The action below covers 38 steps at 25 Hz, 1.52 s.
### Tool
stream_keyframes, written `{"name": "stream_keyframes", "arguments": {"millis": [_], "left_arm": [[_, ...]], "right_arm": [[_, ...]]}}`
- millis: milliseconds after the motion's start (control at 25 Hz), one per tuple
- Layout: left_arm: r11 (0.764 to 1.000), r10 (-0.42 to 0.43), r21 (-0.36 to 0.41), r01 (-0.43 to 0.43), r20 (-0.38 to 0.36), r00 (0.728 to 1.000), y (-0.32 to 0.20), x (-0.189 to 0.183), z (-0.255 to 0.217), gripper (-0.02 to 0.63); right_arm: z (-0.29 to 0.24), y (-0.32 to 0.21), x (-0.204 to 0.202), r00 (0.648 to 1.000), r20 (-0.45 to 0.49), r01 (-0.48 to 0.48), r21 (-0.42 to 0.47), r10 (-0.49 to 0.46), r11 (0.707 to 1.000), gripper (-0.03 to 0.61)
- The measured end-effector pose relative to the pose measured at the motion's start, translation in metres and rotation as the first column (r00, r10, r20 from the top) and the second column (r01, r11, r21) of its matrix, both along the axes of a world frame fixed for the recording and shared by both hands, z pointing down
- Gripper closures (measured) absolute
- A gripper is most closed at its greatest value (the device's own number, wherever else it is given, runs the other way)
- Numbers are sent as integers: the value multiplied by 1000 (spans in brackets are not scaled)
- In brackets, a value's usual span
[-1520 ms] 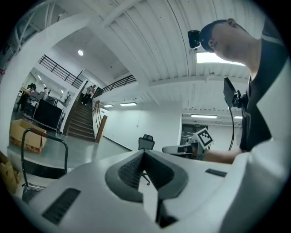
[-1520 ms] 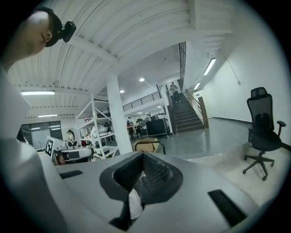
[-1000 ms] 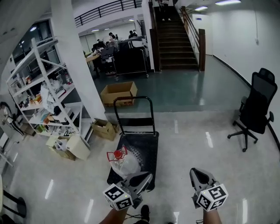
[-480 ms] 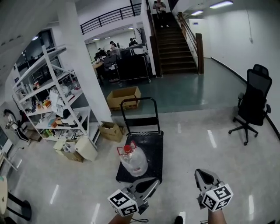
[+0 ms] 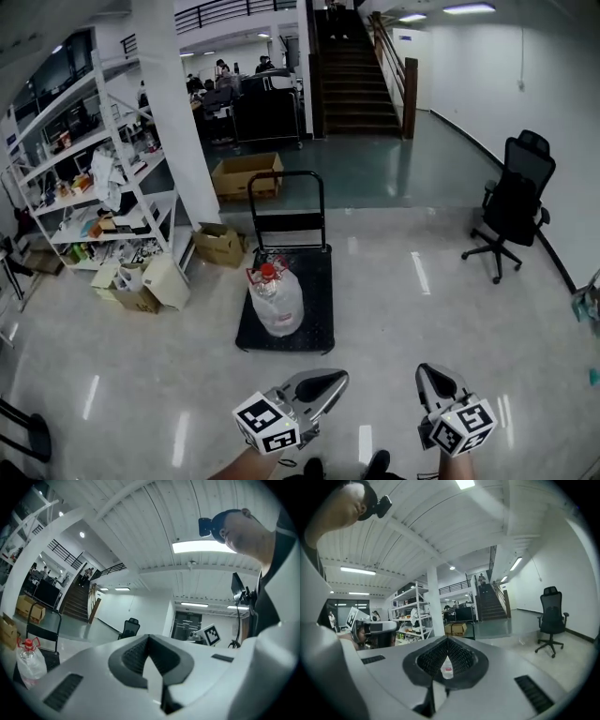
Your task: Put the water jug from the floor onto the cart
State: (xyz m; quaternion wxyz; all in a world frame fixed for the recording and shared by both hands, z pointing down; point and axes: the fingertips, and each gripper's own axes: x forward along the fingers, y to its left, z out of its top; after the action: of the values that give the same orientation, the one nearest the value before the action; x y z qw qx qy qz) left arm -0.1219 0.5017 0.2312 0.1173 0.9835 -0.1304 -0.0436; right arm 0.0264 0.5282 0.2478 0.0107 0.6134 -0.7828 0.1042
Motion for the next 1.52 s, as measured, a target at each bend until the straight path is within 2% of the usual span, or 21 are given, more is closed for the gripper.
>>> {"name": "stream_keyframes", "arguments": {"millis": [120, 280, 400, 600, 760, 840, 920, 1040, 1160, 1280, 1520], "left_arm": [[1000, 6, 12, -6, 13, 1000, 38, -5, -9, 612], [999, -31, 41, 30, 24, 999, 91, -1, -17, 612], [997, -71, 44, 70, 26, 997, 140, 19, -13, 612], [994, -105, 9, 105, 28, 994, 225, 54, -4, 612], [988, -155, 33, 154, 55, 986, 270, 64, -12, 612], [983, -171, 87, 163, 97, 980, 286, 60, -16, 612], [974, -204, 126, 187, 137, 969, 295, 52, -16, 612], [964, -241, 154, 216, 168, 956, 308, 38, -12, 612], [961, -243, 181, 209, 196, 950, 312, 18, -5, 612], [963, -250, 146, 226, 172, 953, 309, -6, -13, 612], [962, -239, 167, 215, 141, 961, 315, -43, -22, 612]], "right_arm": [[-8, 38, -4, 1000, 20, -10, 10, 10, 1000, 578], [-17, 90, 1, 1000, 21, 15, 44, -16, 999, 578], [-14, 139, 19, 999, 8, 50, 63, -50, 997, 578], [-2, 222, 50, 995, 8, 99, 43, -100, 994, 578], [-7, 267, 69, 993, -30, 112, 40, -111, 993, 578], [-14, 281, 69, 992, -45, 117, 51, -114, 992, 578], [-23, 292, 66, 993, -8, 122, 67, -122, 990, 578], [-27, 305, 61, 993, 8, 115, 76, -116, 990, 578], [-30, 311, 45, 994, -1, 105, 86, -105, 991, 578], [-37, 313, 21, 994, -11, 106, 85, -105, 991, 578], [-43, 314, -9, 996, -22, 88, 75, -86, 993, 578]]}}
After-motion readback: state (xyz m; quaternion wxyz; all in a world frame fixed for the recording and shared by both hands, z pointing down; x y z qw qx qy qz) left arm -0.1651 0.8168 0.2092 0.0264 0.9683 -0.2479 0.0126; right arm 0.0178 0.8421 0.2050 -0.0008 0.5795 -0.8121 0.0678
